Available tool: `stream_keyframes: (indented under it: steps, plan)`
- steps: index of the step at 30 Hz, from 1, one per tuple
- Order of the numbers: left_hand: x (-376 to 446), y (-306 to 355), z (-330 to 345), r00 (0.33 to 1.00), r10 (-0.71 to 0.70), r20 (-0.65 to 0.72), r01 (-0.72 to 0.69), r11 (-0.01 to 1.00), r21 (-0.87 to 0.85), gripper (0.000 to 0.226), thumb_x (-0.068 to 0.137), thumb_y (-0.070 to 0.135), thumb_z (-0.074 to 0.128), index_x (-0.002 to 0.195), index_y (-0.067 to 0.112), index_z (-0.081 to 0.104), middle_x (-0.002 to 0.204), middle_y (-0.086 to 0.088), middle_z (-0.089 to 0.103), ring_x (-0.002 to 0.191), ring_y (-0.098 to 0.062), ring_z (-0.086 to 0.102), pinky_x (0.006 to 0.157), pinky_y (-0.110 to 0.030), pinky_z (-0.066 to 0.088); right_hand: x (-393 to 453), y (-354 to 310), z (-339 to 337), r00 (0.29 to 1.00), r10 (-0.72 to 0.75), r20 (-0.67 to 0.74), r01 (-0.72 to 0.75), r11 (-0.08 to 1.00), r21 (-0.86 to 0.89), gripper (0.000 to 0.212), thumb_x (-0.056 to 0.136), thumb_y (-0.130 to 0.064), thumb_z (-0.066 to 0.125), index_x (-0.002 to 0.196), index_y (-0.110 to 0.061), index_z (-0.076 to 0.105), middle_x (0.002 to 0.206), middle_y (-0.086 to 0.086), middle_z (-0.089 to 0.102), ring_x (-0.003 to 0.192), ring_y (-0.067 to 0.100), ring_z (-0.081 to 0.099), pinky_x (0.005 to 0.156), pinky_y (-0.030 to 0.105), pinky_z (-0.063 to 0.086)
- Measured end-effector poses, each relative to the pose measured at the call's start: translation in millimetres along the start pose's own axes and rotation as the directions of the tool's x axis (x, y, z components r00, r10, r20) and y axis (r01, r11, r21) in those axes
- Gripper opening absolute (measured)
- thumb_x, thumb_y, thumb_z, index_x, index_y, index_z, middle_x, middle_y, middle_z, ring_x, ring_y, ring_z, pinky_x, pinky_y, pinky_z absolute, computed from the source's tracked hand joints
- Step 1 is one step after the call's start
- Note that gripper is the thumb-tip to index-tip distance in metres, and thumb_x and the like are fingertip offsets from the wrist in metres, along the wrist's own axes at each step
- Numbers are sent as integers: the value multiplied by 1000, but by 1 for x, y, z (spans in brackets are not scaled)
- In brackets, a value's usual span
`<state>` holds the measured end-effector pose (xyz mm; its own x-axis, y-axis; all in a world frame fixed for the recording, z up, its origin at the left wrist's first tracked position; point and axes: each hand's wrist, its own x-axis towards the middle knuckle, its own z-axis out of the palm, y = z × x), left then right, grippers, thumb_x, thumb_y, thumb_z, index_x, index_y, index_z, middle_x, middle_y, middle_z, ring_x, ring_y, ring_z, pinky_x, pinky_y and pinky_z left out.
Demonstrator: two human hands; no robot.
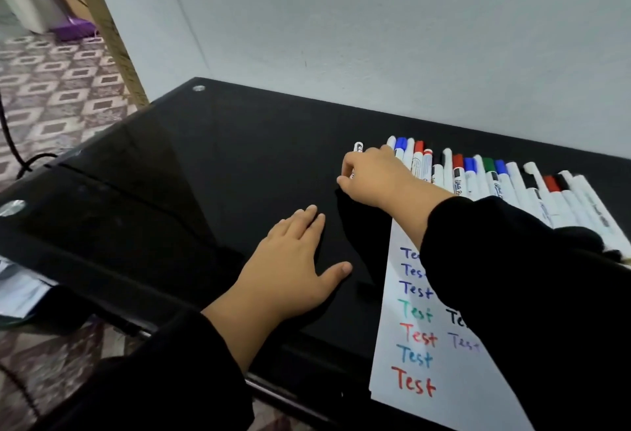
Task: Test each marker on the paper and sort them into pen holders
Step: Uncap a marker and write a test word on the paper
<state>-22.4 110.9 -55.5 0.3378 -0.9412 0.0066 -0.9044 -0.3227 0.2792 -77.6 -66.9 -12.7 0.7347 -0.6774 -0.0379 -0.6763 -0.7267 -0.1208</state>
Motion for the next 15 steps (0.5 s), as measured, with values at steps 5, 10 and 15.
stream_keyframes:
  steps: [5, 10, 15]
  plan:
    - [-1, 1, -2, 1000, -12, 24, 12, 1000, 0, 80, 89, 65, 32, 150, 23, 3, 157, 9, -7, 144, -10, -6, 112, -23, -4, -15, 2, -2, 989, 80, -124, -43, 959, 280, 4, 92, -24, 49, 91, -21, 51, 90, 4, 57, 91, 21, 54, 71, 28, 45]
    - [-4, 6, -7, 998, -38, 49, 39, 999, -24, 78, 89, 62, 35, 150, 23, 7, 157, 9, -3, 144, -11, -3, 113, -24, 0, -62, 2, -12, 967, 232, -105, -98, 719, 688, 5, 90, -19, 51, 92, -24, 51, 83, -2, 56, 73, 14, 55, 64, 28, 47]
    - [-9, 10, -13, 997, -77, 30, 81, 985, -150, 69, 91, 54, 43, 149, 25, 19, 155, 11, 15, 143, -12, 10, 114, -29, 15, -120, 13, -26, 898, 429, -99, -115, 445, 888, 8, 88, -13, 52, 88, -20, 56, 77, -3, 57, 56, 8, 44, 51, 21, 36]
